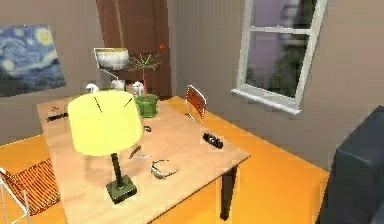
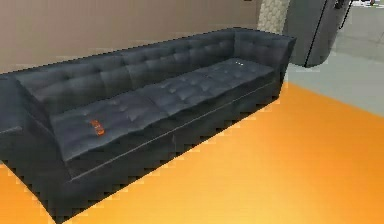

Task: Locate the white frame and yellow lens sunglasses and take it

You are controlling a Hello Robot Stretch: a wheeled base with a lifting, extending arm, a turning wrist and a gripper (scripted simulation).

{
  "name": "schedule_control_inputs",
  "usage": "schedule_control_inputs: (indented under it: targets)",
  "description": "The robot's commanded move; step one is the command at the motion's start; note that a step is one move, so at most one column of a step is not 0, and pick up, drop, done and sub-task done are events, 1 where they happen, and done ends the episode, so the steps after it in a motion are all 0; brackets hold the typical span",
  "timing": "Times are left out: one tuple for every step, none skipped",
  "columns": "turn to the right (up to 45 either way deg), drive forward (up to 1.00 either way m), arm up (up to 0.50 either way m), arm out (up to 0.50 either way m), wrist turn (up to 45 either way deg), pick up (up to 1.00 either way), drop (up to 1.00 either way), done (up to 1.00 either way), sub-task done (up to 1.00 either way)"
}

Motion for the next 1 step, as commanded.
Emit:
schedule_control_inputs:
  targets:
    - [0.0,0.45,0.00,0.00,0.0,0.00,0.00,0.00,0.00]
